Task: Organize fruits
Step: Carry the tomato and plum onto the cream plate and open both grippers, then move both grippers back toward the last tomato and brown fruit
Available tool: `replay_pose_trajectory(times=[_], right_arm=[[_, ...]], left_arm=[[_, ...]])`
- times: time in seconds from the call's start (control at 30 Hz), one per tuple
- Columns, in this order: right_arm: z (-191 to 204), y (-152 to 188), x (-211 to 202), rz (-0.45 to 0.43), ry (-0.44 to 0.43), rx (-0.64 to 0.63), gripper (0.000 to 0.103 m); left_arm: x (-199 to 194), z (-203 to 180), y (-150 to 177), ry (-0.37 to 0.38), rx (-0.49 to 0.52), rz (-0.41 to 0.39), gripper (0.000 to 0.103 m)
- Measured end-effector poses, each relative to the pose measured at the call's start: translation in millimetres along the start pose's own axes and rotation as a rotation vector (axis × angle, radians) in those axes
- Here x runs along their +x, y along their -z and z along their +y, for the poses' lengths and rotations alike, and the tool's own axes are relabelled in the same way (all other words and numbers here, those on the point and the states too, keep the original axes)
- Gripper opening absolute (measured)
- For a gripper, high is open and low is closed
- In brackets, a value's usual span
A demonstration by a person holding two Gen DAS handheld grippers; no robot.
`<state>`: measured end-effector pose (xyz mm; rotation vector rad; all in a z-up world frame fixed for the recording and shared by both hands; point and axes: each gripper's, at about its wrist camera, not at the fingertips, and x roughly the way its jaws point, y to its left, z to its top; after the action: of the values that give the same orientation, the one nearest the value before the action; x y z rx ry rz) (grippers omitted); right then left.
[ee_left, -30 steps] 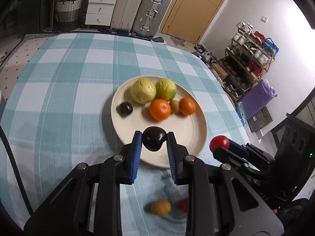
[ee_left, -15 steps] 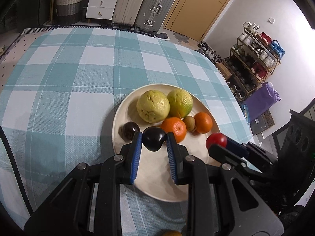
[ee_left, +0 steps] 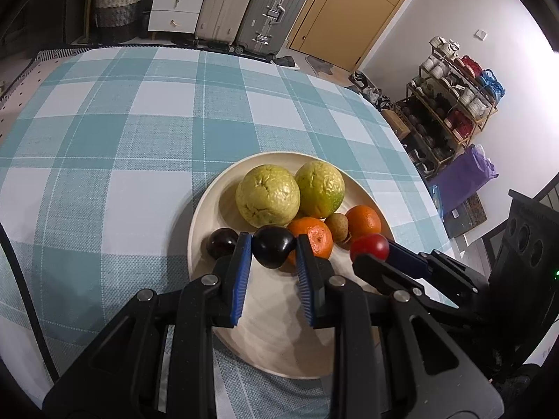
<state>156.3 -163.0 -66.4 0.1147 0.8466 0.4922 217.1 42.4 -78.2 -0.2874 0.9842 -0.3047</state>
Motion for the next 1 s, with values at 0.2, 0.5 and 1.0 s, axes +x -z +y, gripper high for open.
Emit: replay_pose_trajectory(times=[0.2, 0.5, 1.0], right_arm=[[2.6, -0.4, 2.9, -0.007, 0.027, -0.012, 0.037], [2.9, -3.0, -16.2, -0.077, 0.02, -0.014, 0.049], [-2.6, 18.6, -60.6, -0.131, 0.026, 0.03, 0.06]], left_arm=[[0.0, -1.5, -4.0, 0.013, -0.006, 0.005, 0.022], [-24.6, -8.7, -6.7, 0.017, 0.017, -0.049, 0.023], [-71.6, -20.0, 27.9, -0.022, 0.036, -0.093, 0.027]])
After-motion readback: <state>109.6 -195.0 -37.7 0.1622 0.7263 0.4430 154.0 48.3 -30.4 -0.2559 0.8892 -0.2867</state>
